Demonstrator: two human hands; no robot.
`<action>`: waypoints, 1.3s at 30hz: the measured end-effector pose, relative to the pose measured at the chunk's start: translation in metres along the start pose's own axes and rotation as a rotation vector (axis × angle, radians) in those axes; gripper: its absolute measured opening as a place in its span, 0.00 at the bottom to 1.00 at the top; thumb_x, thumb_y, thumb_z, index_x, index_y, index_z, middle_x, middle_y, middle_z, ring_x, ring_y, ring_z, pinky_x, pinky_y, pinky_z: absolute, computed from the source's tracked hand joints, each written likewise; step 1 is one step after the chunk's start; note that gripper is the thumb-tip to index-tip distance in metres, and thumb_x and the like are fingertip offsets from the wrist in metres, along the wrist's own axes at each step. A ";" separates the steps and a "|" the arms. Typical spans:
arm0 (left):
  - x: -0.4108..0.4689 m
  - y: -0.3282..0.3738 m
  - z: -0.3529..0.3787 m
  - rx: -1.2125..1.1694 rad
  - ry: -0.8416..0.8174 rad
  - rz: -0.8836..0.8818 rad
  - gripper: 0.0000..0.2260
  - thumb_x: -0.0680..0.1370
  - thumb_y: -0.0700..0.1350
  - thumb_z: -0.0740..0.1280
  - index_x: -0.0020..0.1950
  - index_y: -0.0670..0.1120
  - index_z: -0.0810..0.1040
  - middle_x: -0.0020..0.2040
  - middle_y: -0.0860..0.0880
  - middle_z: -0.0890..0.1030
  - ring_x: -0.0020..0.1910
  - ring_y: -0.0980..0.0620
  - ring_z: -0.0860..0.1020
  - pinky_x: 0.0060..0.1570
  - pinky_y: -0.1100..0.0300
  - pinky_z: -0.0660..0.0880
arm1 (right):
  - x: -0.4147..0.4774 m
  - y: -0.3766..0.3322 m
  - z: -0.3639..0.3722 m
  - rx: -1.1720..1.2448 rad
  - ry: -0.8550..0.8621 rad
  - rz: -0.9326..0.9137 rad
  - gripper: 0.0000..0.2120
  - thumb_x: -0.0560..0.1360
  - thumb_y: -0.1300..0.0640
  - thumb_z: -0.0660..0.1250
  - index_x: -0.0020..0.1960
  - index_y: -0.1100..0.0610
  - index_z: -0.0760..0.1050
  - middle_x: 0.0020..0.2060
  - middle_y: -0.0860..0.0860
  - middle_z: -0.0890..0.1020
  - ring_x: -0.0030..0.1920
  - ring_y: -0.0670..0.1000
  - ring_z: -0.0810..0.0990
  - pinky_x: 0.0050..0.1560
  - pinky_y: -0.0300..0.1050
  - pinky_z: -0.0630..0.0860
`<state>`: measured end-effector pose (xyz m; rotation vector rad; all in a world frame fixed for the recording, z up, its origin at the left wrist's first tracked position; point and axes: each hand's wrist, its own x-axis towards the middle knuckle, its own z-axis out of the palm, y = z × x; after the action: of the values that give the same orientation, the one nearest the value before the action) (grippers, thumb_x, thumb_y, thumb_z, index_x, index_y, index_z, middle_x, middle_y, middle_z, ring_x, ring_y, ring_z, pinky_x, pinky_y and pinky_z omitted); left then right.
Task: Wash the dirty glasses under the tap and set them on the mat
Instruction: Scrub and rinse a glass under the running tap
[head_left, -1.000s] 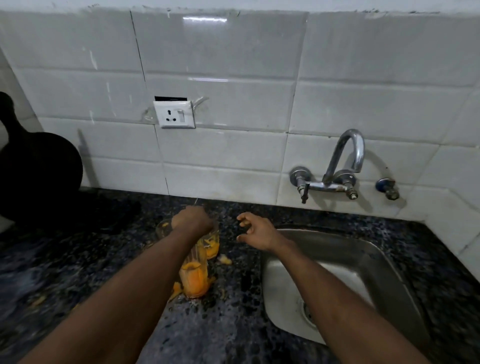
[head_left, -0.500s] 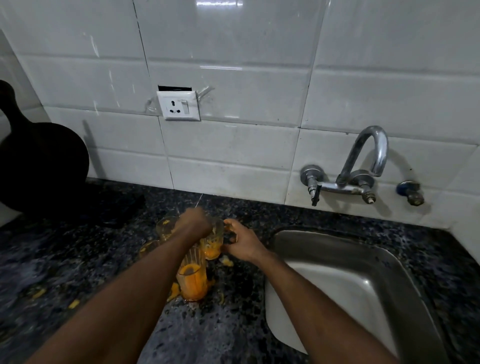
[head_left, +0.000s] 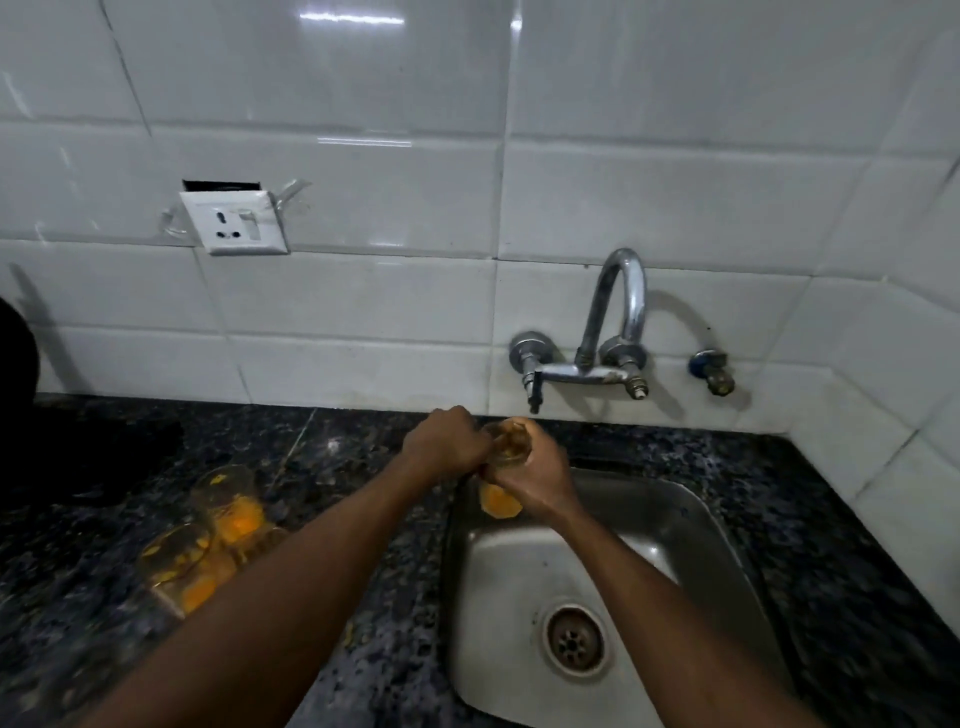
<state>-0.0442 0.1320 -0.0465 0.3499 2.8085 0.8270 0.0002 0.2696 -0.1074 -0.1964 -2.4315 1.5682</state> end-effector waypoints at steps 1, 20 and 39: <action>0.006 0.008 0.007 -0.050 -0.019 0.006 0.24 0.80 0.61 0.58 0.40 0.43 0.79 0.42 0.42 0.82 0.43 0.43 0.79 0.44 0.55 0.75 | 0.002 0.003 -0.016 0.017 0.042 0.018 0.24 0.61 0.59 0.81 0.55 0.54 0.78 0.44 0.47 0.84 0.44 0.45 0.83 0.45 0.33 0.79; 0.061 0.082 0.032 -0.287 0.276 -0.026 0.20 0.80 0.54 0.60 0.49 0.39 0.81 0.43 0.42 0.85 0.39 0.47 0.83 0.42 0.54 0.81 | 0.032 0.016 -0.110 -0.047 0.231 0.039 0.28 0.61 0.49 0.82 0.57 0.52 0.76 0.48 0.48 0.83 0.47 0.48 0.82 0.52 0.48 0.81; 0.011 0.062 0.110 -1.327 -0.493 -0.368 0.28 0.81 0.60 0.49 0.45 0.41 0.80 0.34 0.43 0.79 0.34 0.48 0.76 0.32 0.59 0.73 | -0.017 -0.009 -0.094 -0.010 0.111 0.083 0.23 0.69 0.45 0.75 0.56 0.49 0.66 0.47 0.48 0.80 0.45 0.47 0.80 0.43 0.43 0.78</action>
<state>-0.0165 0.2415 -0.1041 -0.1696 1.3502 1.8676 0.0421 0.3440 -0.0645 -0.3809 -2.3746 1.5351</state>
